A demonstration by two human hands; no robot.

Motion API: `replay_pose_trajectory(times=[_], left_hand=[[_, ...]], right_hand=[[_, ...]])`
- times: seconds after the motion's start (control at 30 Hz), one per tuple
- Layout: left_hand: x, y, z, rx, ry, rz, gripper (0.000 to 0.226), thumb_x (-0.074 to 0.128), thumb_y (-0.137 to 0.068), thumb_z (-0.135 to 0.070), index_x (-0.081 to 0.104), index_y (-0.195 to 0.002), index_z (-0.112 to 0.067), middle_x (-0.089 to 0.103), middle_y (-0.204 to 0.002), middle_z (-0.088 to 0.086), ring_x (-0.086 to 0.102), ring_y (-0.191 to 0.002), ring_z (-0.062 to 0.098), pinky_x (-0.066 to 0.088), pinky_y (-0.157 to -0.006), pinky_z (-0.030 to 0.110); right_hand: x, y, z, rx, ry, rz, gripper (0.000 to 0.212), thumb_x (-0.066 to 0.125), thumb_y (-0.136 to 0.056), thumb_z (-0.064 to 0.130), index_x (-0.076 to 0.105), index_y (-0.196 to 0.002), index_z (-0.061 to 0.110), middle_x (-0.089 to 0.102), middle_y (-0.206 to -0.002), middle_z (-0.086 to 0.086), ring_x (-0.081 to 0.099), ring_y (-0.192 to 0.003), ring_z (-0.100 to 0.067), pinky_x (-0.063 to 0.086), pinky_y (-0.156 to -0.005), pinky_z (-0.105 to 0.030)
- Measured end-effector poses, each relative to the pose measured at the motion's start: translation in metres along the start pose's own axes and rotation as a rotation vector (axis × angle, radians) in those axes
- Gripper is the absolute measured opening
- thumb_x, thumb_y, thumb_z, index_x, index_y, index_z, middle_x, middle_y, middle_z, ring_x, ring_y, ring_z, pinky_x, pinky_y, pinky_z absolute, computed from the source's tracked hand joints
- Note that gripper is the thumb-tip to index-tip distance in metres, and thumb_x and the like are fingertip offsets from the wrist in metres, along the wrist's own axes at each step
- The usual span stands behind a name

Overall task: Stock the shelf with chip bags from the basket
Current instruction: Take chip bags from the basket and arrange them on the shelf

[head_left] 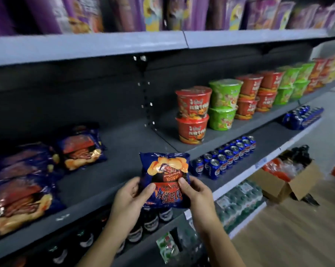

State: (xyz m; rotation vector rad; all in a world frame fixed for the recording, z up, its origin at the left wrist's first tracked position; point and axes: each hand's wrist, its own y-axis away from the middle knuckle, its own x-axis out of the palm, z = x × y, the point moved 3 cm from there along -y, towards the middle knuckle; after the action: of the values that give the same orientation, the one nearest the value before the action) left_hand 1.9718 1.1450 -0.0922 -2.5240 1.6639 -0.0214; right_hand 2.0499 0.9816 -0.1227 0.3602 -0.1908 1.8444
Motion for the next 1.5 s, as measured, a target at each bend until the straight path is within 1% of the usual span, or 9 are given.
replay_pose_trajectory(times=[0.43,0.57,0.7,0.83,0.93,1.1,1.27,1.4,1.5], left_hand=[[-0.132,-0.007,-0.055,0.104,0.087,-0.367,0.012,0.064,-0.094,-0.025,0.069,-0.105,-0.024,0.076,-0.101,-0.007,0.073,-0.095,0.013,0.059,-0.077,0.032],[-0.140,-0.011,-0.055,0.077,0.284,-0.437,0.032,0.071,-0.085,-0.031,0.064,-0.115,-0.024,0.074,-0.106,-0.002,0.073,-0.097,0.015,0.062,-0.075,0.038],[-0.139,-0.014,-0.047,0.046,0.342,-0.343,0.058,0.075,-0.073,-0.041,0.060,-0.126,-0.023,0.073,-0.115,0.000,0.071,-0.105,0.017,0.060,-0.081,0.039],[-0.142,-0.021,-0.055,0.081,0.279,-0.305,0.033,0.068,-0.089,-0.018,0.063,-0.121,-0.021,0.076,-0.109,-0.001,0.072,-0.099,0.013,0.059,-0.075,0.025],[-0.155,-0.028,-0.061,0.089,0.257,-0.341,0.032,0.068,-0.090,-0.009,0.064,-0.121,-0.014,0.076,-0.106,0.004,0.073,-0.098,0.018,0.059,-0.085,0.034],[-0.182,-0.033,-0.076,0.074,0.021,-0.325,0.022,0.073,-0.088,-0.014,0.067,-0.107,-0.023,0.077,-0.099,-0.010,0.070,-0.086,-0.002,0.048,-0.067,0.005],[-0.200,-0.039,-0.083,-0.073,-0.211,-0.148,0.058,0.084,-0.074,-0.042,0.060,-0.124,-0.023,0.065,-0.124,-0.013,0.060,-0.116,0.008,0.042,-0.104,0.026],[-0.206,-0.040,-0.091,-0.005,-0.224,-0.245,0.044,0.081,-0.080,-0.033,0.064,-0.119,-0.025,0.066,-0.116,-0.011,0.065,-0.108,0.013,0.048,-0.072,0.019],[-0.211,-0.039,-0.085,0.047,-0.083,-0.404,0.046,0.085,-0.076,-0.033,0.062,-0.116,-0.032,0.062,-0.124,-0.004,0.065,-0.109,0.018,0.058,-0.082,0.034]], right_hand=[[0.172,-0.023,0.034,0.012,0.028,0.222,0.019,0.068,-0.094,0.017,0.070,-0.110,0.006,0.078,-0.100,-0.015,0.075,-0.095,-0.032,0.059,-0.082,-0.038],[0.194,-0.026,0.035,-0.010,-0.025,0.201,0.014,0.067,-0.095,0.016,0.071,-0.106,0.009,0.079,-0.099,-0.011,0.075,-0.093,-0.027,0.058,-0.079,-0.036],[0.214,-0.028,0.032,0.005,-0.115,0.198,0.020,0.066,-0.095,0.012,0.068,-0.114,0.005,0.077,-0.105,-0.016,0.074,-0.099,-0.033,0.059,-0.085,-0.042],[0.228,-0.025,0.019,0.034,-0.113,0.234,0.022,0.066,-0.095,0.013,0.068,-0.116,0.008,0.075,-0.111,-0.017,0.072,-0.101,-0.032,0.058,-0.085,-0.044],[0.229,-0.028,0.014,0.034,-0.077,0.228,0.029,0.068,-0.094,0.015,0.064,-0.122,0.014,0.074,-0.114,-0.013,0.069,-0.102,-0.024,0.051,-0.086,-0.039],[0.218,-0.041,0.036,-0.094,-0.096,0.164,0.067,0.077,-0.088,0.021,0.044,-0.146,0.028,0.053,-0.140,0.006,0.056,-0.122,-0.004,0.040,-0.114,-0.042],[0.219,-0.046,0.048,-0.174,0.093,0.288,0.050,0.075,-0.089,0.018,0.058,-0.135,0.031,0.064,-0.124,0.013,0.063,-0.106,0.004,0.049,-0.086,-0.016],[0.213,-0.052,0.038,-0.125,0.143,0.215,0.026,0.075,-0.089,0.012,0.071,-0.114,0.018,0.073,-0.098,-0.006,0.068,-0.081,-0.013,0.052,-0.069,-0.025],[0.207,-0.056,0.024,-0.051,0.061,0.140,0.015,0.073,-0.089,0.005,0.071,-0.105,0.008,0.072,-0.097,-0.019,0.068,-0.081,-0.026,0.055,-0.067,-0.038]])
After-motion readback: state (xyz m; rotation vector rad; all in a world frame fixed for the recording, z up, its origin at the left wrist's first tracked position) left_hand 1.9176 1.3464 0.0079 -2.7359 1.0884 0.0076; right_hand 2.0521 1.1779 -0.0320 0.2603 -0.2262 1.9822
